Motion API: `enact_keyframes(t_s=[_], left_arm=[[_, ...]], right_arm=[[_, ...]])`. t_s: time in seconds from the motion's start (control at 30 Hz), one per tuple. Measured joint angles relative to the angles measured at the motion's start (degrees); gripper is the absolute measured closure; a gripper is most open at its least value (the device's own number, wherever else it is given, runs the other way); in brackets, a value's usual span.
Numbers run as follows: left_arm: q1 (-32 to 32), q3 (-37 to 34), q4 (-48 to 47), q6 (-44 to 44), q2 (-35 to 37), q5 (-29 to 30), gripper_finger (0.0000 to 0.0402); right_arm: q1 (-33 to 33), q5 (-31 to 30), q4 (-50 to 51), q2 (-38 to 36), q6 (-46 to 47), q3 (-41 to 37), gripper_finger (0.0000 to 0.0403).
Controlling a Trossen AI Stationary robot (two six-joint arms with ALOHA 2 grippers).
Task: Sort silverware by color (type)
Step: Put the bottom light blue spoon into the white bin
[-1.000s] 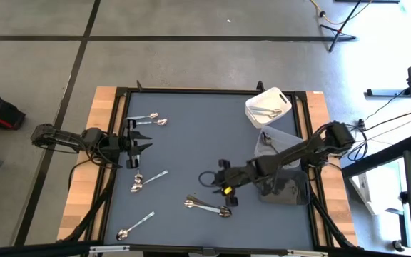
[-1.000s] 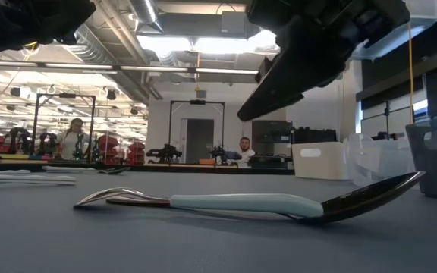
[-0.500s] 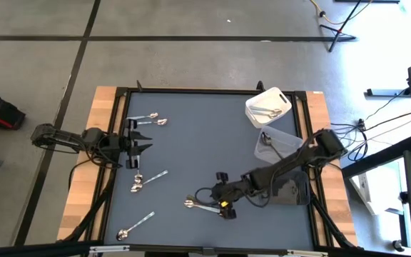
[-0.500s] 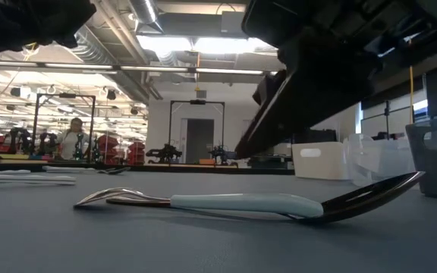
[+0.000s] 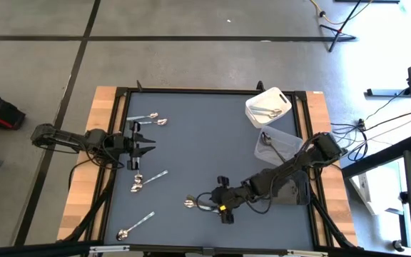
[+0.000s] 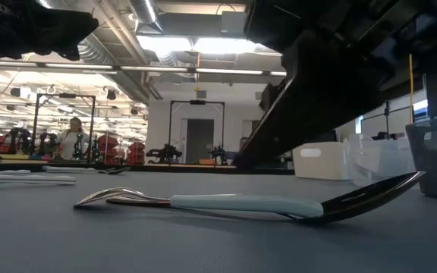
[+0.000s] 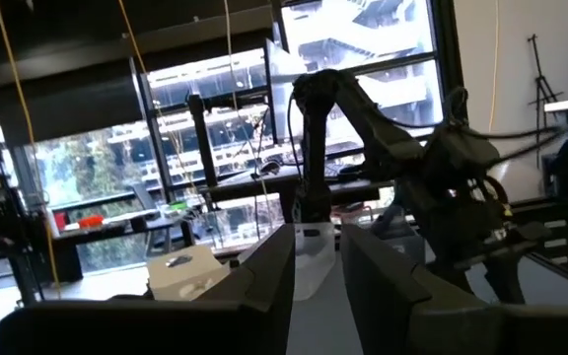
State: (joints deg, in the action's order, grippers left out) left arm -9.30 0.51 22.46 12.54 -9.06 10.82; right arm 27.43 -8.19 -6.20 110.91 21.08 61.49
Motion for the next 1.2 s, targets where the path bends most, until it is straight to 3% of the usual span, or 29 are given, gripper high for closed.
enact_keyframes(t_s=[0.17, 0.43, 0.77, 1.2], left_arm=[[0.0, 0.0, -0.7, -0.2, 0.0, 0.0, 0.0321], [0.0, 0.0, -0.9, -0.4, 0.0, -0.2, 0.0321], [0.0, 0.0, -1.0, -0.4, 0.0, -0.2, 0.0321], [0.0, 0.0, -1.0, -0.4, 0.0, -0.2, 0.0321]], right_arm=[[0.1, 3.5, -8.1, 3.6, 0.1, 0.1, 0.0253], [0.0, 2.8, -7.9, 6.9, -0.4, 0.1, 0.0258], [0.0, 0.3, -7.6, 7.0, -3.5, 0.1, 0.0377], [-0.2, 0.3, -3.2, 5.6, -3.8, 4.3, 0.0362]])
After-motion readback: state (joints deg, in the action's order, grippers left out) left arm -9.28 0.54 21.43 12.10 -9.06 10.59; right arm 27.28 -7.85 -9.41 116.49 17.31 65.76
